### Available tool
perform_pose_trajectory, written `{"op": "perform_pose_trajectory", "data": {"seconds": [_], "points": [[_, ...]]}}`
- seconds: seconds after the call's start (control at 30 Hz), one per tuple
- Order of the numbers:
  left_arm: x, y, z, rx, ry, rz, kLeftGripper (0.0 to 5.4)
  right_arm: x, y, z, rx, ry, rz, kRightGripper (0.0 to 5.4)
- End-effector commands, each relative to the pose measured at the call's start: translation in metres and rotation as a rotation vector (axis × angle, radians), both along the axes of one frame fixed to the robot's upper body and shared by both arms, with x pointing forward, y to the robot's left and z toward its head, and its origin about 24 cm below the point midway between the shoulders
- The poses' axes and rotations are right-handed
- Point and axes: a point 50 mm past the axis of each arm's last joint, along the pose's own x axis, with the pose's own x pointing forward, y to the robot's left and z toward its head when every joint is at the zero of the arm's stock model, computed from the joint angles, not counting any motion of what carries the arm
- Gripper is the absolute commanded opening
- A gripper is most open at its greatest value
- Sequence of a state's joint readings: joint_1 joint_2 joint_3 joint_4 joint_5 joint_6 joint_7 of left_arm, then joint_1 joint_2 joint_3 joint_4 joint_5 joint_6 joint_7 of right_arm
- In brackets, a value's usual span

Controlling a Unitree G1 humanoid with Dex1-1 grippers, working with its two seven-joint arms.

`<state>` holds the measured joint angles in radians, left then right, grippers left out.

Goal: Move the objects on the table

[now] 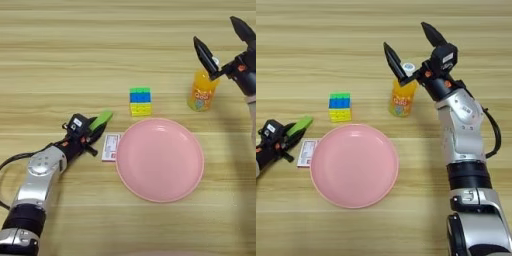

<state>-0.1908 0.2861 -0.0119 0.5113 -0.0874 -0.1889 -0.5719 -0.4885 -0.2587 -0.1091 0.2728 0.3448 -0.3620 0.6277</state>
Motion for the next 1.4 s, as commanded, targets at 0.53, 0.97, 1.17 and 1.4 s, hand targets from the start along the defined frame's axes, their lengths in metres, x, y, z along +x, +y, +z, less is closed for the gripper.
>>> {"op": "perform_pose_trajectory", "data": {"seconds": [0.53, 0.97, 1.17, 1.4], "points": [[0.001, -0.001, 0.007, -0.003, -0.064, -0.004, 2.76, -0.004, 0.0, 0.003, -0.012, -0.017, 0.014, 5.4], [0.006, 0.002, 0.046, -0.112, -0.305, 0.031, 4.02, -0.019, 0.005, 0.009, 0.004, -0.065, 0.111, 5.4], [0.018, 0.004, 0.065, -0.168, -0.439, 0.158, 4.8, -0.031, 0.021, -0.012, -0.151, 0.029, 0.277, 5.4], [0.021, 0.003, 0.074, -0.158, -0.543, 0.212, 5.37, -0.037, 0.028, -0.03, -0.268, 0.121, 0.373, 5.4]]}}
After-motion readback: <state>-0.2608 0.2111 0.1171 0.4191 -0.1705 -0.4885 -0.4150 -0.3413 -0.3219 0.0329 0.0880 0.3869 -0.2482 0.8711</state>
